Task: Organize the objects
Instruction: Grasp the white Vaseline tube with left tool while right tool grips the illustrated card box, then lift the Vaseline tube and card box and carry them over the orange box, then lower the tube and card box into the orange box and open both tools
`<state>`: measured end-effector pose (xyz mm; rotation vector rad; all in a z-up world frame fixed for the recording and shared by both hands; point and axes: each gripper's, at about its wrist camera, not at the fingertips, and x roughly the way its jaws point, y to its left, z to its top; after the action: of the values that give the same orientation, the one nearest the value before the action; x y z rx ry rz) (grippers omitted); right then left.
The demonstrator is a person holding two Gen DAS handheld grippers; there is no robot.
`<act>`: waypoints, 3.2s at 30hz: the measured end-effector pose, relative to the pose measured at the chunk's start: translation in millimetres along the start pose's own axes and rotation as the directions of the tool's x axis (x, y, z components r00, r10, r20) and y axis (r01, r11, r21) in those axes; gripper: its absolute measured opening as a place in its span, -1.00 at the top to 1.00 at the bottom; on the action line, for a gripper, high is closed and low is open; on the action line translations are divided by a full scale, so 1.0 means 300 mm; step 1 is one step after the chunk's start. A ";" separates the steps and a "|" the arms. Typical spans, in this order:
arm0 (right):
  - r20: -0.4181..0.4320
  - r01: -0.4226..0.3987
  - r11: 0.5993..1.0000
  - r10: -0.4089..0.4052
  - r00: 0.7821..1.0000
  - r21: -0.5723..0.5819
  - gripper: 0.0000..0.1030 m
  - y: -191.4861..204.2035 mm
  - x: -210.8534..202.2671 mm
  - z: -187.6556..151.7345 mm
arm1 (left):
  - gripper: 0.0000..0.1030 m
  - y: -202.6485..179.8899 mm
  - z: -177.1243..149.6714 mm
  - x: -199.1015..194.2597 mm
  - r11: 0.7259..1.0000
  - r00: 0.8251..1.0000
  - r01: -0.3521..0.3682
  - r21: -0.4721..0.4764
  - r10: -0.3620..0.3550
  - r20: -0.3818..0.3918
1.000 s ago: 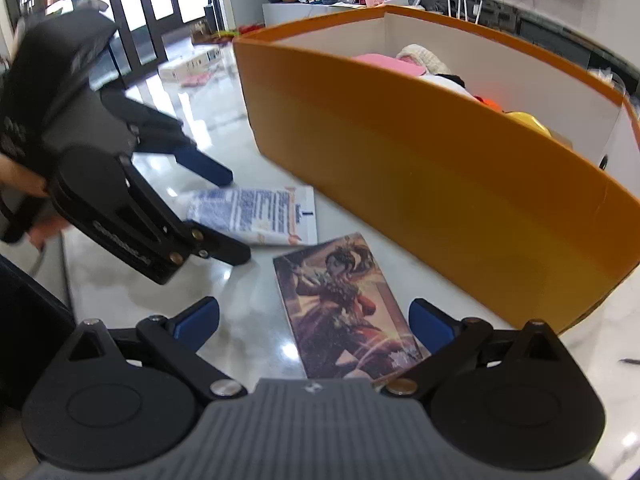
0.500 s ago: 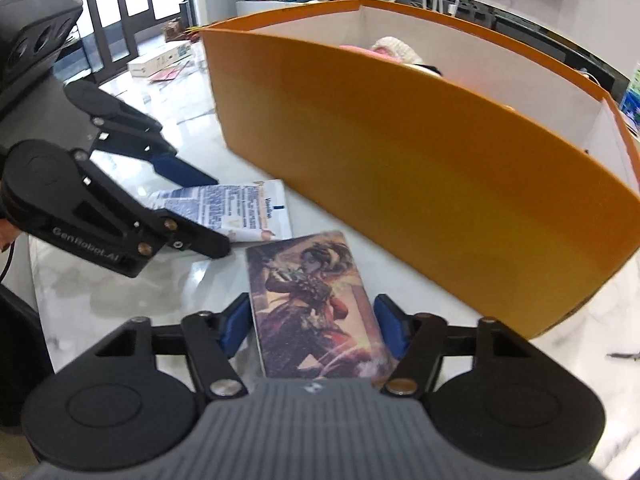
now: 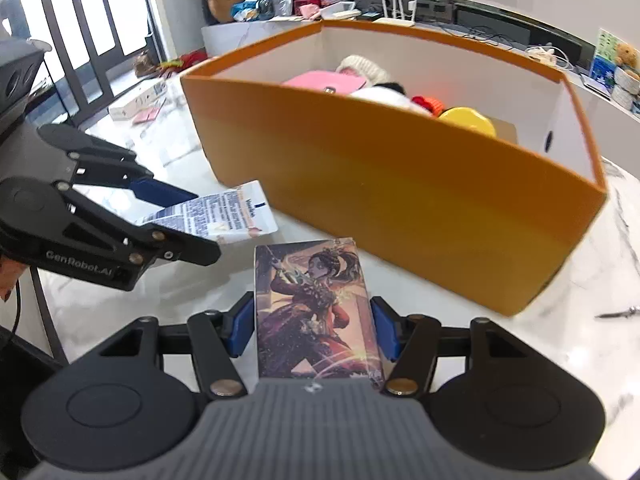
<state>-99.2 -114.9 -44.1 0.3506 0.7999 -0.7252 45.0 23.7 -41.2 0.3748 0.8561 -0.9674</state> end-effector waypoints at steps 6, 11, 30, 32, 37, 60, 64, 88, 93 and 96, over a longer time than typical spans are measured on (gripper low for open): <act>0.036 -0.004 1.000 0.004 0.999 0.018 -0.20 0.011 -0.094 -0.012 | -0.12 0.001 0.014 -0.066 1.000 0.999 0.021 -0.011 -0.021 0.046; 0.094 -0.017 1.000 0.015 0.996 0.024 -0.21 0.025 -0.194 -0.001 | -0.13 -0.016 0.023 -0.143 0.999 0.993 0.046 -0.007 -0.045 0.107; 0.379 0.055 0.947 -0.180 0.908 0.317 -0.21 -0.120 -0.295 0.271 | -0.13 0.027 0.429 -0.124 0.986 0.923 -0.112 -0.122 0.149 0.354; 0.356 0.071 0.937 -0.199 0.913 0.341 -0.21 -0.148 -0.232 0.283 | -0.13 0.067 0.462 -0.076 0.982 0.920 -0.095 -0.161 0.148 0.362; 0.282 0.119 0.920 -0.235 0.930 0.372 -0.21 -0.202 -0.086 0.287 | -0.13 0.154 0.511 0.052 0.970 0.935 -0.022 -0.241 0.106 0.340; 0.192 0.304 0.903 -0.371 0.909 0.304 -0.20 -0.120 0.072 0.329 | -0.11 0.068 0.511 0.238 0.978 0.971 -0.152 -0.144 0.175 0.162; 0.204 0.306 0.899 -0.379 0.903 0.314 -0.20 -0.123 0.080 0.337 | -0.10 0.065 0.517 0.251 0.976 0.972 -0.167 -0.141 0.187 0.142; 0.206 0.299 0.897 -0.376 0.903 0.326 -0.40 -0.139 0.089 0.337 | -0.26 0.034 0.520 0.241 0.964 0.956 -0.248 -0.097 0.260 0.136; 0.208 0.300 0.898 -0.376 0.903 0.321 -0.42 -0.127 0.082 0.329 | -0.37 0.034 0.523 0.237 0.962 0.953 -0.258 -0.092 0.269 0.137; 0.214 0.297 0.900 -0.374 0.903 0.318 -0.50 -0.126 0.073 0.330 | -0.38 0.038 0.523 0.227 0.959 0.950 -0.269 -0.086 0.279 0.139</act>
<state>-63.4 -205.1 3.8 0.3580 0.5002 -1.1955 146.8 -106.8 3.1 0.3490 0.6766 -0.6974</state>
